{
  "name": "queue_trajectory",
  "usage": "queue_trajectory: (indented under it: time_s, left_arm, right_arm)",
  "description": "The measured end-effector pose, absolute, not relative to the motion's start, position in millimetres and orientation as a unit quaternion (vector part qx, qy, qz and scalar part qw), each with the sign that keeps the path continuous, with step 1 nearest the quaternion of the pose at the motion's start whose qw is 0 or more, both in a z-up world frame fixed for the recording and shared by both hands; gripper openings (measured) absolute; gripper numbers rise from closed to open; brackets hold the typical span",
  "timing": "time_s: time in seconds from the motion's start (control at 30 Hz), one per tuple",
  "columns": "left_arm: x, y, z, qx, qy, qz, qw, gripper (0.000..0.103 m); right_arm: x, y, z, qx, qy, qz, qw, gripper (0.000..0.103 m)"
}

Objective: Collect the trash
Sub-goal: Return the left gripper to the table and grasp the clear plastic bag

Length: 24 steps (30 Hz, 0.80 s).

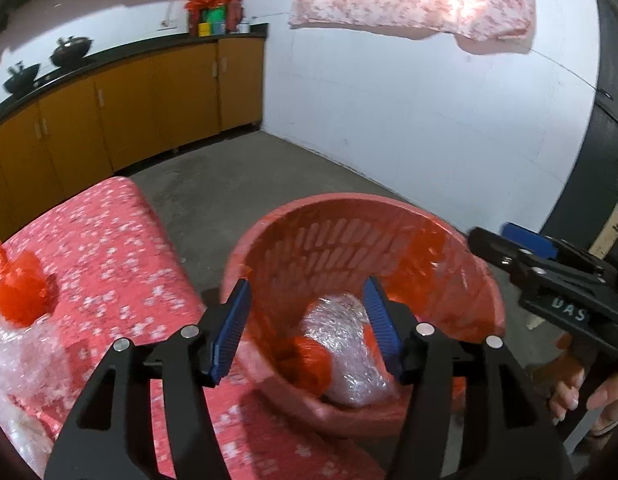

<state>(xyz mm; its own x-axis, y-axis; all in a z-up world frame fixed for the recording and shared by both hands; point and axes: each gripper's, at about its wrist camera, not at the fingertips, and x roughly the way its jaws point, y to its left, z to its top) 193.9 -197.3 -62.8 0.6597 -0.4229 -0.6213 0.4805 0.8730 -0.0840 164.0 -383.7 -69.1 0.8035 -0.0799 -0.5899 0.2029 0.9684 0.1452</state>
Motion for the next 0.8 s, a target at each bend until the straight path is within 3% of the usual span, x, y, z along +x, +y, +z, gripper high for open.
queue_trajectory:
  time_s: [0.53, 0.8]
  left_arm:
    - [135.2, -66.8, -31.0, 0.032, 0.273, -0.067, 0.959, 0.075]
    - [137.2, -3.6, -66.9, 0.002, 0.328, 0.034, 0.944, 0.076]
  right_arm:
    - [146.0, -317.5, -61.0, 0.069, 0.305, -0.027, 0.950, 0.069]
    - [144.5, -274.9, -60.8, 0.051, 0.310, 0.004, 0.949, 0.069]
